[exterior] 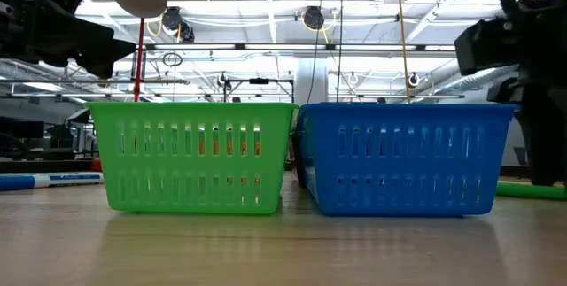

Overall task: Pick & Place Markers
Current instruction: Put the green pen into the blue basket

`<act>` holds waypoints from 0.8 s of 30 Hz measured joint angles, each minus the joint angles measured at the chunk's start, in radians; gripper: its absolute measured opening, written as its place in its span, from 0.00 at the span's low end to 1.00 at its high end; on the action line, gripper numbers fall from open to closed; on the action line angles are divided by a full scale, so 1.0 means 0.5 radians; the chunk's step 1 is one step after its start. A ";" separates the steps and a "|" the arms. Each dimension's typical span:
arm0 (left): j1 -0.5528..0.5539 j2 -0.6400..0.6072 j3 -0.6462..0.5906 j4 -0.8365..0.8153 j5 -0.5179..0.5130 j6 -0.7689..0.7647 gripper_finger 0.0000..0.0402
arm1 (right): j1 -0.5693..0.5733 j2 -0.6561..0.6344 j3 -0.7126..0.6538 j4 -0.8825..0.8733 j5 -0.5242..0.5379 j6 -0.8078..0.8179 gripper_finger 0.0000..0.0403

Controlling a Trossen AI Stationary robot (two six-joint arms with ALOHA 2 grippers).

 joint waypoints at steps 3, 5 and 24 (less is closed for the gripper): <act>0.000 0.001 0.000 0.000 0.000 0.000 0.53 | -0.001 -0.003 -0.069 0.135 -0.010 0.002 0.42; 0.000 0.000 0.000 0.000 0.000 0.000 0.53 | -0.001 -0.010 -0.114 0.196 -0.004 0.004 0.42; 0.000 0.000 0.000 0.000 0.000 0.000 0.53 | -0.005 -0.003 -0.294 0.184 -0.001 0.228 0.17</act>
